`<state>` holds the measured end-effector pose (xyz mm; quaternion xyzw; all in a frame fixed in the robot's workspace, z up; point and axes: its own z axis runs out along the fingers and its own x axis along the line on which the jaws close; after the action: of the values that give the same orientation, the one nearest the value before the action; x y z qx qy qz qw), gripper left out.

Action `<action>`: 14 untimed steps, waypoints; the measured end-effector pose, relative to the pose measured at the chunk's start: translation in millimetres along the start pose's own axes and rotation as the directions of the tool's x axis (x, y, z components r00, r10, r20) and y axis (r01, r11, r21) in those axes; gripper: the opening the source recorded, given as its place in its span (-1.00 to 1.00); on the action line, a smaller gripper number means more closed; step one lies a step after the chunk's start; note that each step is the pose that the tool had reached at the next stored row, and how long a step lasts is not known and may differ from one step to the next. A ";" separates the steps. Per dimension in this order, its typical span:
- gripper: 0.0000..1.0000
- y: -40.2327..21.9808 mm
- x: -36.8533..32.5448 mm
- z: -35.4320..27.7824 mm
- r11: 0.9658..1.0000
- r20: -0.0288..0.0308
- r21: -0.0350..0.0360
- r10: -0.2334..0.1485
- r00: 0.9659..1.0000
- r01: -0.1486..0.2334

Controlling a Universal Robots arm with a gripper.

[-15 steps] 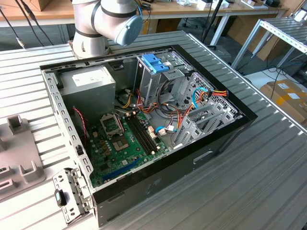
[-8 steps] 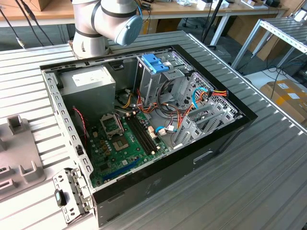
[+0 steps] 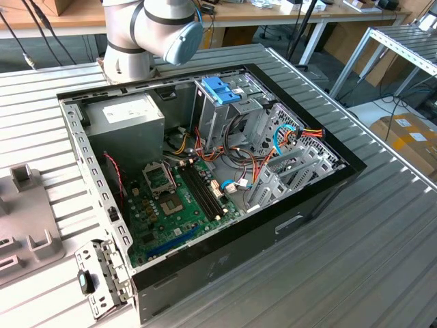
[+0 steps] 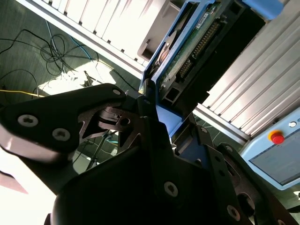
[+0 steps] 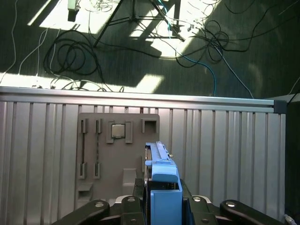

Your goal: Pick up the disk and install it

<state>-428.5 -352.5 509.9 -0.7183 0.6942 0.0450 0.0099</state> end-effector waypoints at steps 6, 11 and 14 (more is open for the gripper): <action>-0.25 -1.8 1.4 -0.2 1.000 0.000 0.000 0.000 1.000 0.000; -0.25 -2.7 1.7 -0.3 1.000 0.000 0.000 0.000 1.000 0.000; -0.25 -3.7 2.0 -0.3 1.000 0.000 0.000 0.000 1.000 0.000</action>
<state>-424.7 -354.4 509.9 -0.7183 0.6942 0.0450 0.0099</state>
